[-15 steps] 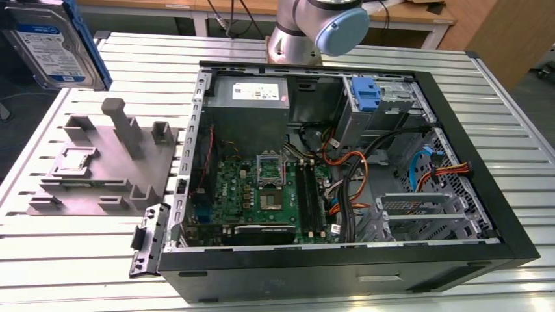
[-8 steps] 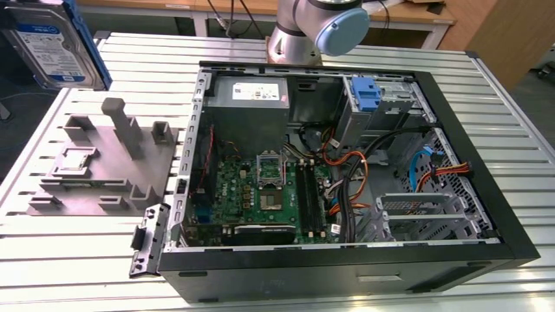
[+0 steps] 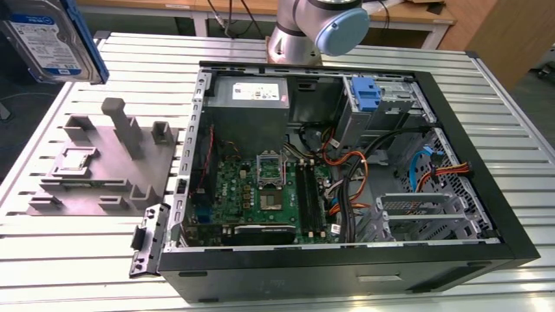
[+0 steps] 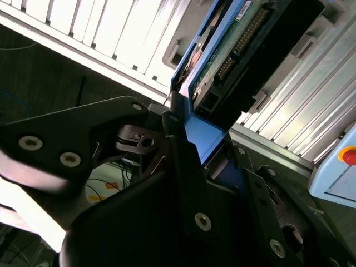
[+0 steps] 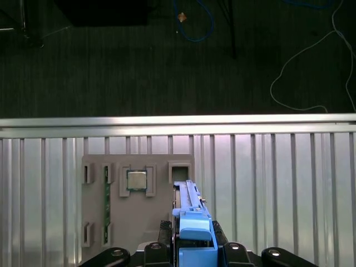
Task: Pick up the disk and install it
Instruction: 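Pick up the disk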
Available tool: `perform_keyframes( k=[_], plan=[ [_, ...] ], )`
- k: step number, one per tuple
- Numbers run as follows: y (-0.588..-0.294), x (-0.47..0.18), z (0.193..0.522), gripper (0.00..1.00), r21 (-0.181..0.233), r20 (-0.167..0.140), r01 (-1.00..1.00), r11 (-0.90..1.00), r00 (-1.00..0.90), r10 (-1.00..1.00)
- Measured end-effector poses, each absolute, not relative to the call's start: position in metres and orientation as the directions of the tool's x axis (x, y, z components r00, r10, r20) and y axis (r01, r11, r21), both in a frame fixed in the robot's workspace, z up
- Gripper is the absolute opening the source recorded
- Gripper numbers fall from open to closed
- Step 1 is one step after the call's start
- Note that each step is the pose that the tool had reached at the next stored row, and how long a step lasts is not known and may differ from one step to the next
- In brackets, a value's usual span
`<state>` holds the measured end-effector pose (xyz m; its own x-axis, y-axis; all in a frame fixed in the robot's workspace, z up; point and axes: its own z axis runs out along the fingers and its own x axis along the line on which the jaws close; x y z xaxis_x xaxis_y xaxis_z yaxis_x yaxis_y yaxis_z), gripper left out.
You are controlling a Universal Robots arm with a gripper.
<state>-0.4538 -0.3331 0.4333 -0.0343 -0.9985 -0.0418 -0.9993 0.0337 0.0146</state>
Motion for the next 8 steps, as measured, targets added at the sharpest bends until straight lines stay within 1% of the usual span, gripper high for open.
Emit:
perform_keyframes(
  k=[4,6,8],
  plan=[
    [-0.3331,-0.4538,0.4392,0.37,0.014,-0.040,-0.999,0.034,-0.034,-0.999],
    [-0.3329,-0.4538,0.4394,0.37,0.014,-0.027,-0.999,0.034,-0.035,-0.999],
    [-0.3330,-0.4538,0.4394,0.37,0.014,-0.023,-0.999,0.034,-0.034,-0.999]
  ],
)
